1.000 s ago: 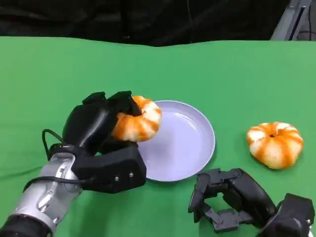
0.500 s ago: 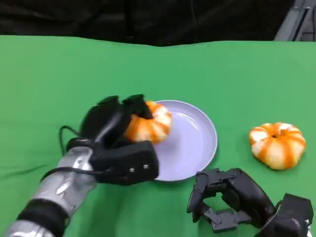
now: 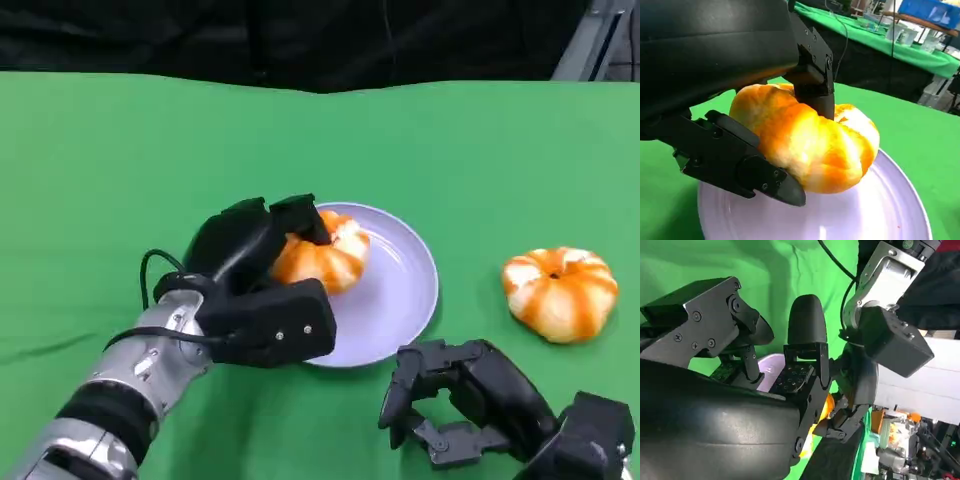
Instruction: Grasp the bread from the table and place it into the plate.
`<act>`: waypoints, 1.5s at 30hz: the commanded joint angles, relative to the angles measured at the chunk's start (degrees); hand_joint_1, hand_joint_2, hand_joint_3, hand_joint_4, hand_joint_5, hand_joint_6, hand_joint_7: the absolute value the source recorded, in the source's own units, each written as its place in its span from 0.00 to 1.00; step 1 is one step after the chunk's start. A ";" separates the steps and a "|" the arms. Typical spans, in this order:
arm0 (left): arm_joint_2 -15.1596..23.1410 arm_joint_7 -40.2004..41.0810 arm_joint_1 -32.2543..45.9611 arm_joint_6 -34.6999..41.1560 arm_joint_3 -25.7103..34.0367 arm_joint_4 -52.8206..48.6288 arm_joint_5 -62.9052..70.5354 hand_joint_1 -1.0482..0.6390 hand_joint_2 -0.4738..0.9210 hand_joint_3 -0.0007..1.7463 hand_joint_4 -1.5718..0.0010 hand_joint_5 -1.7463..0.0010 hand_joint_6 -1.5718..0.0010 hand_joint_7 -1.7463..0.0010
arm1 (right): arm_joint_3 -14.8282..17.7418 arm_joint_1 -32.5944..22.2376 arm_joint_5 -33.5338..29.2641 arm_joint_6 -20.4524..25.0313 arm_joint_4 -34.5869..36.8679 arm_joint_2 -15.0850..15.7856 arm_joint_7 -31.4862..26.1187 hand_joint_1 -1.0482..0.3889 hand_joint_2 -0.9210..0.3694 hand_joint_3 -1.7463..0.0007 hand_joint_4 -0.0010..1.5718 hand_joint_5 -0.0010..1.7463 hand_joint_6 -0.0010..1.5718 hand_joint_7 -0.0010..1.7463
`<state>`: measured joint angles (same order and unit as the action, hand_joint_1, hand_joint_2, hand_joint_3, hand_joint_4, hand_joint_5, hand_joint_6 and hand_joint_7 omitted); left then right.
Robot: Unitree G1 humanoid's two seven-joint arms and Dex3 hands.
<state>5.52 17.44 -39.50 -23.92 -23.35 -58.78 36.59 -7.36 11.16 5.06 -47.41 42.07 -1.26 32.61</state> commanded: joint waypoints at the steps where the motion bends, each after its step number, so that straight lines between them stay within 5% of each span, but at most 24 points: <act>1: -0.35 -0.84 -2.34 1.58 -1.01 -1.48 -0.02 0.54 0.95 0.00 0.72 0.09 0.62 0.29 | 0.12 0.01 0.69 -0.03 -0.21 0.48 0.57 0.82 0.28 0.37 0.62 0.75 0.60 0.60; 5: -0.88 -0.96 -3.20 2.08 -1.72 -2.67 -0.26 0.54 0.94 0.00 0.69 0.14 0.59 0.35 | 0.20 0.07 0.68 -0.18 -0.07 0.43 0.69 0.82 0.28 0.37 0.62 0.75 0.60 0.60; 15: -1.93 -4.02 -4.78 1.04 -2.41 -6.45 -1.06 0.56 0.95 0.00 0.74 0.10 0.63 0.28 | 0.01 0.06 0.12 -0.53 0.36 0.35 0.45 0.81 0.28 0.36 0.61 0.75 0.59 0.60; 25: -2.27 -7.41 -5.60 0.81 -2.84 -7.14 -1.47 0.56 0.94 0.00 0.68 0.21 0.55 0.43 | 0.13 0.31 0.37 -0.83 1.00 0.00 0.55 0.81 0.28 0.37 0.62 0.74 0.60 0.60; 28: -2.14 -7.95 -5.67 0.78 -3.12 -6.85 -1.22 0.54 0.95 0.00 0.62 0.44 0.42 0.83 | 0.19 0.38 0.46 -0.67 1.20 -0.01 0.64 0.79 0.28 0.37 0.62 0.74 0.60 0.60; 30: -2.07 -7.88 -5.75 0.51 -3.34 -6.86 -1.05 0.50 0.96 0.00 0.58 0.63 0.43 0.96 | 0.16 0.42 0.15 -0.97 1.32 0.10 0.46 0.79 0.28 0.37 0.62 0.74 0.60 0.60; 33: -2.19 -7.23 -5.98 0.86 -3.58 -6.83 -0.79 0.41 0.99 0.00 0.54 0.89 0.50 0.99 | 0.12 0.47 -0.05 -1.07 1.36 0.15 0.28 0.79 0.28 0.37 0.62 0.73 0.60 0.60; 35: -2.27 -7.37 -6.18 0.98 -3.41 -6.71 -1.04 0.35 1.00 0.04 0.56 0.96 0.56 1.00 | 0.09 0.60 -0.23 -1.25 1.57 0.21 0.20 0.78 0.28 0.37 0.62 0.73 0.60 0.60; 45: -2.29 -9.49 -6.51 0.18 -1.81 -6.05 -3.78 0.14 1.00 0.36 0.72 1.00 0.76 1.00 | 0.23 1.21 0.70 -1.67 2.94 -0.15 1.16 0.78 0.29 0.36 0.62 0.74 0.60 0.60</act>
<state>2.59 9.61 -44.50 -23.10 -25.62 -65.36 33.80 -7.35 11.75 5.12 -48.60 44.52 -1.67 33.25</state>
